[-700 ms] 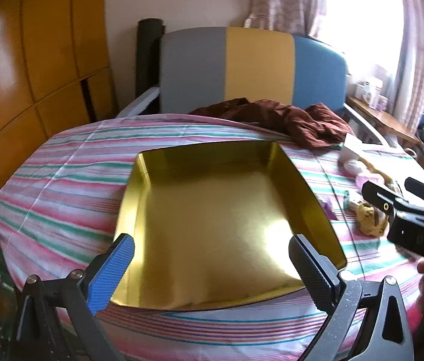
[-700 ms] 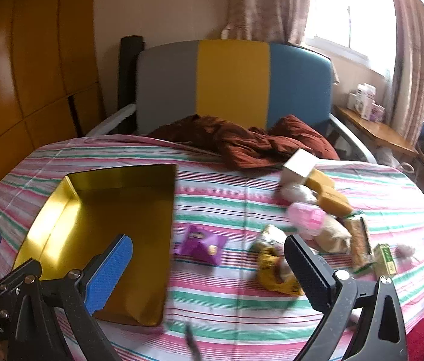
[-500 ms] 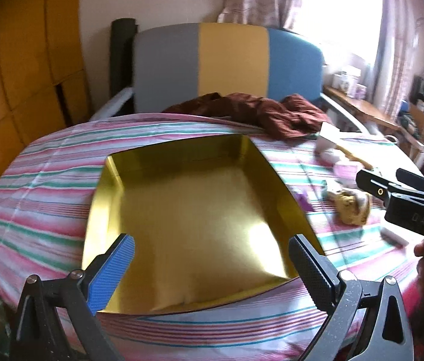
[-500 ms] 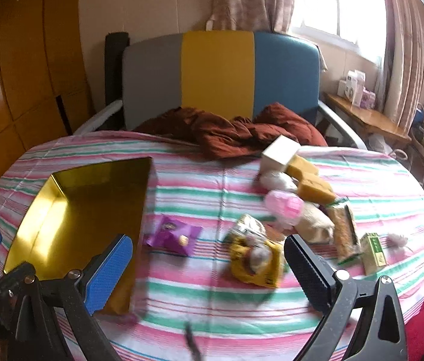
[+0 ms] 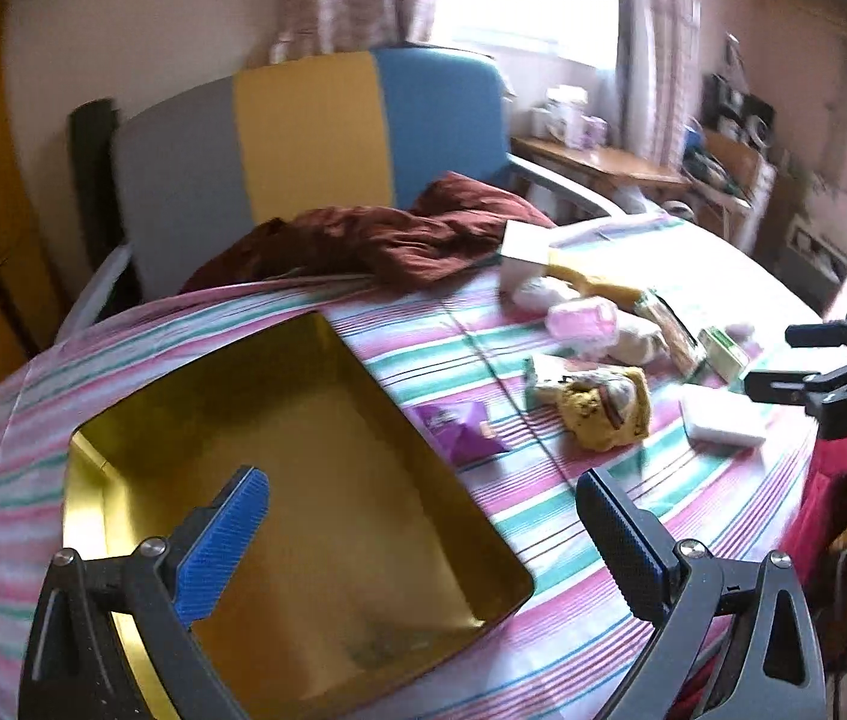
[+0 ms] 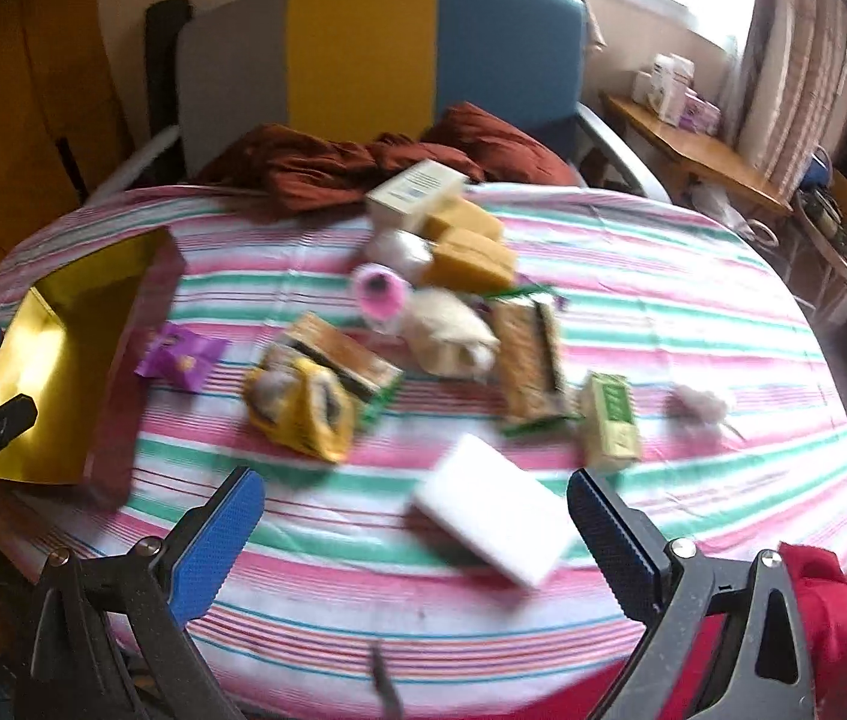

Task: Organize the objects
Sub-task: 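Move both grippers toward the pile of items beside the gold tray, then grasp yellow cloth bundle with left gripper while right gripper grasps white sponge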

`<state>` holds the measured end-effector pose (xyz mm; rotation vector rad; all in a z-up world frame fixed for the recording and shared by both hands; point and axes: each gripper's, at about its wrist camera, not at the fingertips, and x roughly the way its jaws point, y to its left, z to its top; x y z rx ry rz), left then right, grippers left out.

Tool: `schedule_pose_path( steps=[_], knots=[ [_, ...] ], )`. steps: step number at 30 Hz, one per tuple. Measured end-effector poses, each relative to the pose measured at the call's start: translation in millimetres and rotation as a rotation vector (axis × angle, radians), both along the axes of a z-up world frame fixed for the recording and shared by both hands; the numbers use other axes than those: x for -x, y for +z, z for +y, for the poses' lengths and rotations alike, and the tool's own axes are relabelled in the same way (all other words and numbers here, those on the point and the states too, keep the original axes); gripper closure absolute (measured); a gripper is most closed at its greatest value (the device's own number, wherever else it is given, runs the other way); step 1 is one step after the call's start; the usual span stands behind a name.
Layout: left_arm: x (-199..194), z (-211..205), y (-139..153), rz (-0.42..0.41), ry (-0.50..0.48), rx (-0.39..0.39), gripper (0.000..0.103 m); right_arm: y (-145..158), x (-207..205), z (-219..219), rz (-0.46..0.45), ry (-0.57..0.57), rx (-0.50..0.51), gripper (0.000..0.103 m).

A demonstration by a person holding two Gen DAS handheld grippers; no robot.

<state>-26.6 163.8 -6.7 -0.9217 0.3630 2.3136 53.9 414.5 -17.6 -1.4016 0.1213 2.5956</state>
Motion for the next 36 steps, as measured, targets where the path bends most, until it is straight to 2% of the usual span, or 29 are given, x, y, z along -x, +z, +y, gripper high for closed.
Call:
schedule_pose_path(
  steps=[5, 11, 14, 18, 26, 29, 31, 33, 36],
  knots=[
    [6.4, 40.2, -8.3, -0.048, -0.091, 0.061, 0.000, -6.2, -7.9, 19.8, -0.060, 0.011, -0.012, 0.000],
    [14.3, 89.0, -26.0, -0.116, -0.157, 0.093, 0.000, -19.7, -5.8, 30.8, -0.185, 0.146, -0.045, 0.002],
    [20.1, 111.4, -37.2, -0.166, -0.183, 0.096, 0.000, -35.1, 5.1, 34.1, -0.265, 0.202, -0.063, 0.007],
    [29.4, 134.3, -49.2, -0.225, -0.192, 0.080, 0.000, -55.8, 23.2, 38.1, -0.377, 0.263, -0.084, 0.014],
    [36.8, 161.4, -68.7, -0.249, -0.202, 0.103, 0.002, -89.3, 51.0, 37.6, -0.537, 0.368, -0.138, 0.015],
    [40.1, 166.8, -77.5, -0.267, -0.206, 0.118, 0.014, -100.3, 55.3, 37.2, -0.578, 0.381, -0.141, 0.023],
    [42.7, 168.0, -83.5, -0.305, -0.215, 0.116, 0.029, -105.9, 55.0, 36.9, -0.596, 0.392, -0.114, 0.035],
    [44.1, 168.0, -88.5, -0.341, -0.226, 0.104, 0.039, -106.5, 53.9, 37.6, -0.589, 0.388, -0.100, 0.034],
    [42.3, 165.5, -89.2, -0.329, -0.220, 0.090, 0.048, -102.8, 49.2, 39.9, -0.568, 0.378, -0.081, 0.038]
  ],
)
